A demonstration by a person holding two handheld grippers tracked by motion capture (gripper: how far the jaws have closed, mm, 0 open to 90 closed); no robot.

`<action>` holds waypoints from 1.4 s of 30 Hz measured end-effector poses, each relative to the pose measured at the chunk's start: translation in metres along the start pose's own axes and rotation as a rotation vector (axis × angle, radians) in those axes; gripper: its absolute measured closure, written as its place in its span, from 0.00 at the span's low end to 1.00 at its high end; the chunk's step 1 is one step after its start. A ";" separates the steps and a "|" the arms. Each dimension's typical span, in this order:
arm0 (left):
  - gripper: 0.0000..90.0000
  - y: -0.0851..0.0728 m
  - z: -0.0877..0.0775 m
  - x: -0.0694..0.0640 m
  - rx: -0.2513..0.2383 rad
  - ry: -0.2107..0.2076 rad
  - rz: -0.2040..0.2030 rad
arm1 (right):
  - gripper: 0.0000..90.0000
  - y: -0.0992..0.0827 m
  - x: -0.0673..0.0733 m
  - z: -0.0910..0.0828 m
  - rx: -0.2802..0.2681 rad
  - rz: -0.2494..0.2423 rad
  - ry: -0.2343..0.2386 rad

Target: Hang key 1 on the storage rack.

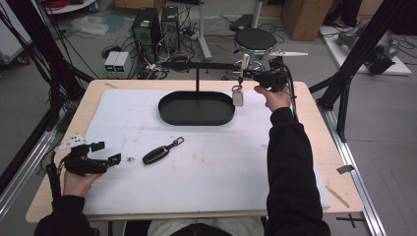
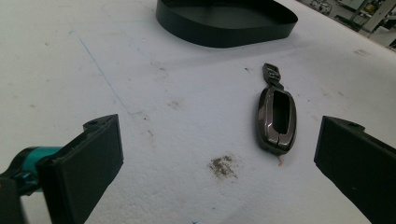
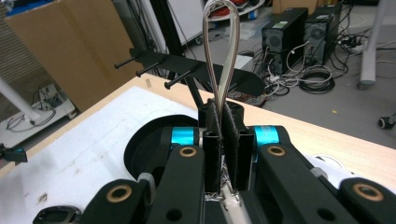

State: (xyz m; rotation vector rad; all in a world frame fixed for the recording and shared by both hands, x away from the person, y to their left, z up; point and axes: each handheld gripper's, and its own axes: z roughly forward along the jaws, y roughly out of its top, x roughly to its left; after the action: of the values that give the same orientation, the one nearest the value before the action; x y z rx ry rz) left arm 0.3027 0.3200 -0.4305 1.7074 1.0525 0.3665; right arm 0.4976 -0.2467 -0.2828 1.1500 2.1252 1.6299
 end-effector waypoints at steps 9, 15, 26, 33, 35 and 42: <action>0.02 0.000 0.002 0.001 -0.001 -0.003 -0.003 | 0.96 0.021 0.013 0.019 0.012 -0.070 0.012; 0.02 0.000 0.001 0.001 -0.006 -0.001 -0.002 | 0.96 0.032 0.018 0.026 -0.013 -0.097 0.004; 0.02 0.000 0.001 0.002 -0.009 -0.007 -0.009 | 0.96 0.041 0.013 0.029 -0.075 -0.081 -0.034; 0.02 0.000 0.001 0.002 -0.011 -0.007 -0.009 | 0.96 0.042 0.015 0.040 -0.019 -0.118 -0.106; 0.02 0.000 0.001 0.002 -0.009 -0.008 -0.009 | 0.96 0.041 0.015 0.043 -0.018 -0.122 -0.125; 0.02 0.000 0.001 0.002 -0.011 -0.007 -0.009 | 0.96 0.040 0.017 0.052 -0.022 -0.148 -0.183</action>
State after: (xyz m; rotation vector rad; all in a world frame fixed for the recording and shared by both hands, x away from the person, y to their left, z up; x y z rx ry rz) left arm 0.3048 0.3210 -0.4315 1.6925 1.0514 0.3595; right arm 0.5352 -0.1945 -0.2614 1.0638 2.0200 1.4229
